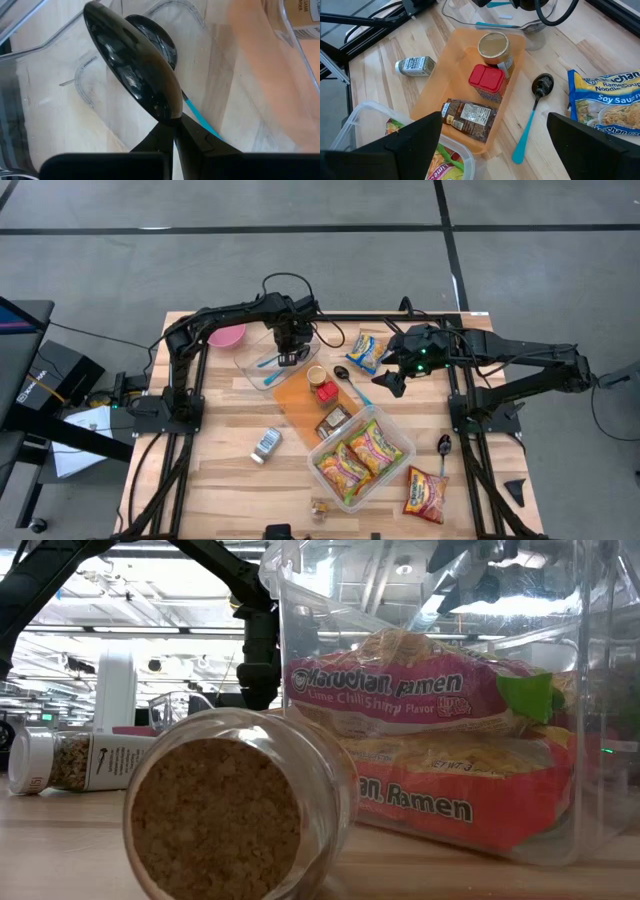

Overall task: Pick & Place Food Item
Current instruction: Put the blue spoon into the top transparent bin, then put the white seasoning bottle into the orange bin

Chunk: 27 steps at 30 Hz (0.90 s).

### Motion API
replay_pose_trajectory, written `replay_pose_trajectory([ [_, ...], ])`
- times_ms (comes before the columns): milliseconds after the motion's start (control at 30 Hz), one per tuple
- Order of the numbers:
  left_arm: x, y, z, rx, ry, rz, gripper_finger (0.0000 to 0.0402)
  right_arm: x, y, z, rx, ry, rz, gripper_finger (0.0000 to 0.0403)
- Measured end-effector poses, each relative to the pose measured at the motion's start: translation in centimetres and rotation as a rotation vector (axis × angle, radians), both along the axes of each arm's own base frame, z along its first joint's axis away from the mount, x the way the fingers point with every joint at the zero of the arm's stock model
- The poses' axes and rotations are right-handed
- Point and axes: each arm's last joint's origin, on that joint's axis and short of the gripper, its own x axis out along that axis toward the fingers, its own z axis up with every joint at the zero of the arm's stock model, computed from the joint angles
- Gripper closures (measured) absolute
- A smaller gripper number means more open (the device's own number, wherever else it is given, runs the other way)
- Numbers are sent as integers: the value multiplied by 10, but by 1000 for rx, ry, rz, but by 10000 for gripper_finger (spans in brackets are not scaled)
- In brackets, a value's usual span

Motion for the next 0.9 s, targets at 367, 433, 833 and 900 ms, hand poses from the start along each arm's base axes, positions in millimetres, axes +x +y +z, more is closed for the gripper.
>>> replay_pose_trajectory([
  [367, 0, 0, 0, 20, 11, 41, 342, 0, 0, 0, 0, 0, 0, 46],
  [433, 0, 0, 0, 27, 15, 42, 326, 0, 0, 0, 0, 0, 0, 46],
  [833, -18, -10, 56, 105, -119, 44, 283, 0, 0, 0, -9, 2, 9, 46],
  [900, -24, -17, 74, 111, -181, 42, 281, 0, 0, 0, -9, 2, 10, 46],
])
